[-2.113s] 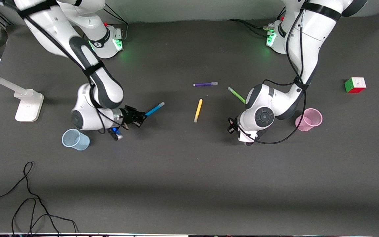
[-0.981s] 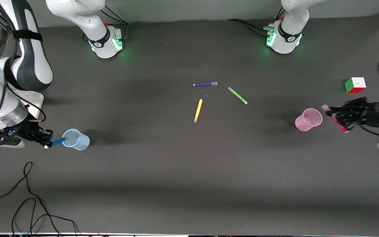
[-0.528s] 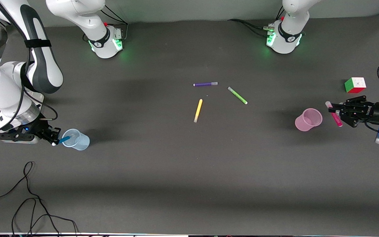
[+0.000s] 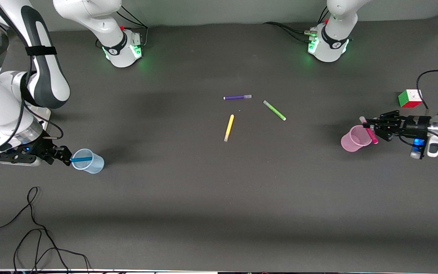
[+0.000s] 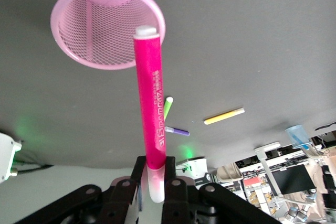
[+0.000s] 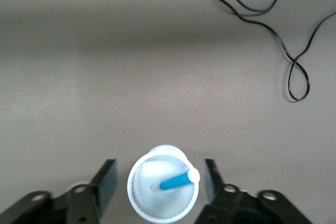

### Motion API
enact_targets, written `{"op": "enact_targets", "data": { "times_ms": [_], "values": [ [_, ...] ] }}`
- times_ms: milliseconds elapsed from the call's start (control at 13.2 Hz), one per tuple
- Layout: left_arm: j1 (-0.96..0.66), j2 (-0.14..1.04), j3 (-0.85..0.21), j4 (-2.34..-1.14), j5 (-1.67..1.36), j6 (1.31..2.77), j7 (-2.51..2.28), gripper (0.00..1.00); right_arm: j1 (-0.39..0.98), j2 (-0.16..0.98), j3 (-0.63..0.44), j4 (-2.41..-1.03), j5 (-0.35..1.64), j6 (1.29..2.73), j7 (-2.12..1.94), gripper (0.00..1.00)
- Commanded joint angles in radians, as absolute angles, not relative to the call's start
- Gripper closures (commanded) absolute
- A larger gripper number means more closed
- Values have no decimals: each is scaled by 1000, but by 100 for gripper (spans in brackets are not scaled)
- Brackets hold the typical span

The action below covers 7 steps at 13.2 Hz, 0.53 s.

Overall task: Place pink and blue markers in matching cups
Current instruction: 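Open the right gripper while the left gripper drops pink marker into cup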

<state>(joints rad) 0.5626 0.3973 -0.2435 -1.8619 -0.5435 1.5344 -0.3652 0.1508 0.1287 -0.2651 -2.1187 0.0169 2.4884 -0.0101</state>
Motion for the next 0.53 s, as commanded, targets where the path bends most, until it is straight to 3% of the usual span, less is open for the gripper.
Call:
{"op": "enact_targets", "data": {
  "times_ms": [0, 302, 453],
  "values": [
    [592, 342, -252, -1968, -568, 1591, -308, 100, 161, 130, -255, -1985, 11, 2299, 73, 0],
    [607, 345, -252, -2028, -603, 1631, -261, 100, 160, 103, -181, -1797, 12, 1981, 121, 0],
    [621, 359, -250, -2036, -615, 1638, -223, 100, 160, 27, -163, -1781, 14, 1895, 120, 0]
  ]
}}
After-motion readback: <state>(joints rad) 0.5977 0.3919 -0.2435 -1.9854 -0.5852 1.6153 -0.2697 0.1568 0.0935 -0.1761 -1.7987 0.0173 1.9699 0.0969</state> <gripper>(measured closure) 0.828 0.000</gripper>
